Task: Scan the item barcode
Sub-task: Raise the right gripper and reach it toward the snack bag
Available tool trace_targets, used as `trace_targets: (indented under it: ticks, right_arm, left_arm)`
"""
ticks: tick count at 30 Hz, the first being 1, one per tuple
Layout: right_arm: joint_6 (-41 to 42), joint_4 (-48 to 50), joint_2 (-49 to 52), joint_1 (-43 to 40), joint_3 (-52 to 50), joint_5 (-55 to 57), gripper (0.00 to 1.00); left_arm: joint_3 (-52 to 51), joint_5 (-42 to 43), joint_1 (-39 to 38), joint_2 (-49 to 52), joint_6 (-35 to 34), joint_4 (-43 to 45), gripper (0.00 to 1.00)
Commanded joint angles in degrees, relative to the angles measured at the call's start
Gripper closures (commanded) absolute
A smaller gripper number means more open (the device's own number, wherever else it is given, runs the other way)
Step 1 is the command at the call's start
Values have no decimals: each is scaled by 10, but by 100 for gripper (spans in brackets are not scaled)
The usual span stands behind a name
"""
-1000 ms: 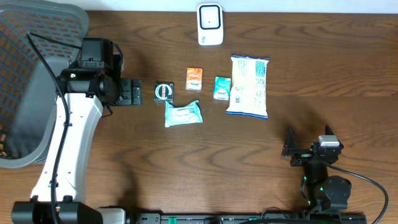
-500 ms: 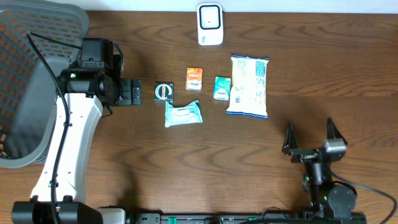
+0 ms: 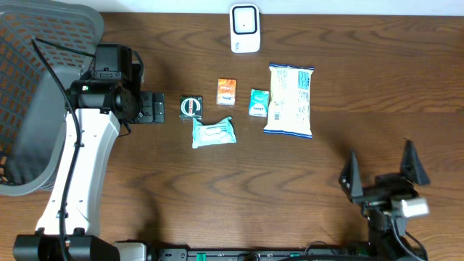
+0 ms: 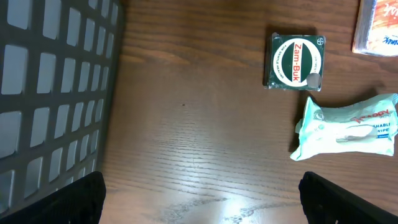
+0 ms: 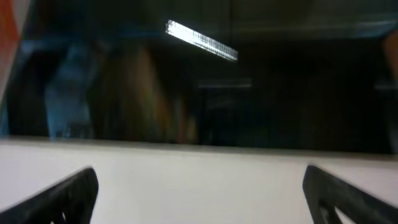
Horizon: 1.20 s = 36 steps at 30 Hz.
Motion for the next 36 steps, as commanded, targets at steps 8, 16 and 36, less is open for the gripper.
trace_targets:
  ticks: [8,16,36]
  right_arm:
    - [6,45,136,-3,50,48,1]
    - [-19,38,317,-3,200,23,1]
    - [-6,-326,701,-3,576,-402,1]
  left_arm:
    - [-4,-5,0,4,4,-1,2]
    - [-4,-5,0,4,4,-1,2]
    - [-4,-5,0,4,4,-1,2]
